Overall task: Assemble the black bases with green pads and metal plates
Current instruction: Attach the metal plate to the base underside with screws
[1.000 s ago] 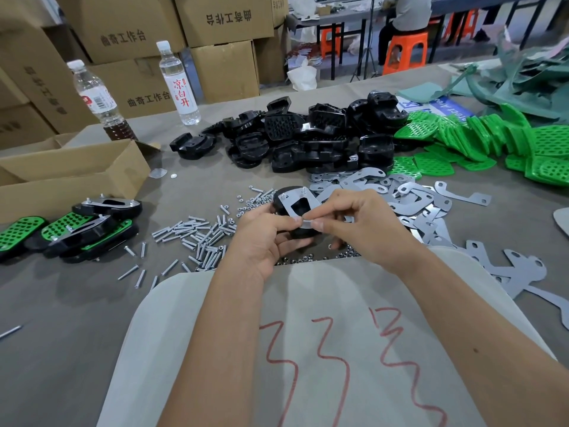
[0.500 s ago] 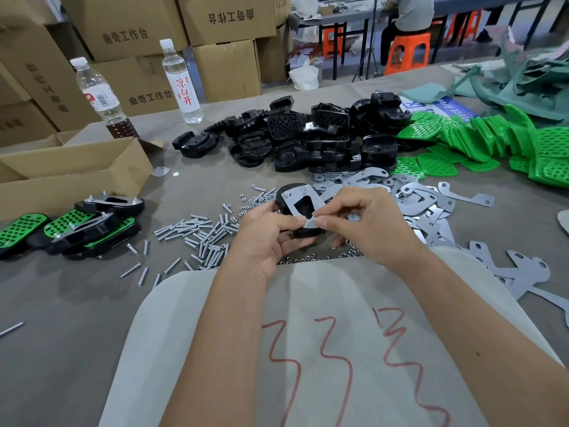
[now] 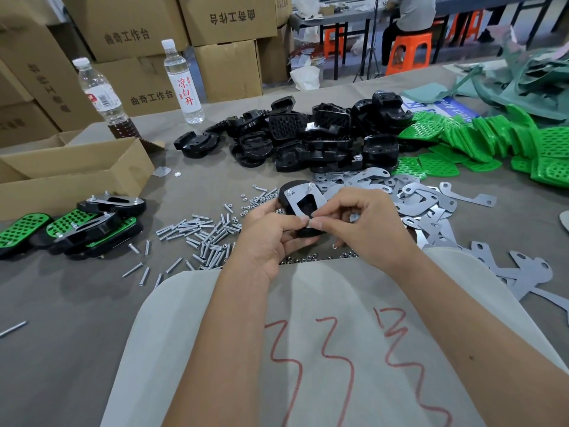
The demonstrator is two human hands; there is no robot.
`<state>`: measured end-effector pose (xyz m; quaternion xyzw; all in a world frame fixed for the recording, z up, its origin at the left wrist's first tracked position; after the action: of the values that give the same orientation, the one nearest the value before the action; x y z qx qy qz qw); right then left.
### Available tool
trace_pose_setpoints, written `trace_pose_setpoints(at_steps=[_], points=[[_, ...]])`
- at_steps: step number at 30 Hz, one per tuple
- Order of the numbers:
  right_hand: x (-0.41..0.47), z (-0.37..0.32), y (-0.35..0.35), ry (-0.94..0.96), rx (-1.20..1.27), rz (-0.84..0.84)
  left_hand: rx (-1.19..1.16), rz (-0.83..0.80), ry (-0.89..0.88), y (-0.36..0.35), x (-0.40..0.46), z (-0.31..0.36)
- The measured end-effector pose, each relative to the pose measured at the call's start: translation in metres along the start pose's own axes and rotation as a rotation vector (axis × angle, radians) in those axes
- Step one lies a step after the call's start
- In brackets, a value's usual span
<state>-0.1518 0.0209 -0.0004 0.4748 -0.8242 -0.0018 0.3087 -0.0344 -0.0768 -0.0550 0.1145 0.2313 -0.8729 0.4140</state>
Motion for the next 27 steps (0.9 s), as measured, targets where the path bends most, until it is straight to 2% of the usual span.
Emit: trace_pose_setpoints(at_steps=[5, 11, 17, 21, 27], points=[[0.0, 0.001, -0.001, -0.02, 0.034, -0.022, -0.072, 0.031, 0.011, 0.005, 0.002, 0.0], [-0.001, 0.007, 0.002, -0.062, 0.023, 0.022, -0.011, 0.023, -0.014, 0.002, 0.001, 0.0], [-0.002, 0.017, -0.001, -0.121, 0.126, -0.026, 0.0, 0.026, -0.011, 0.003, 0.002, 0.0], [-0.002, 0.02, -0.001, -0.151, 0.113, -0.022, 0.0, 0.026, -0.022, 0.002, 0.002, 0.0], [-0.001, 0.014, 0.0, -0.094, 0.09, 0.008, -0.049, 0.041, -0.011, 0.006, 0.003, 0.0]])
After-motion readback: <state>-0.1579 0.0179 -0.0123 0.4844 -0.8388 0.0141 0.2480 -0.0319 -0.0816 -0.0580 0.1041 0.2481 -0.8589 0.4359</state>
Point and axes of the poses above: each hand's wrist, its own x-axis towards the middle knuckle, its own y-axis out of the back of the hand, z = x × y, the point moved 10 cm from there along x, towards the middle knuckle, and after that the axes turned 8 degrees about y, right-handed, at the moved point
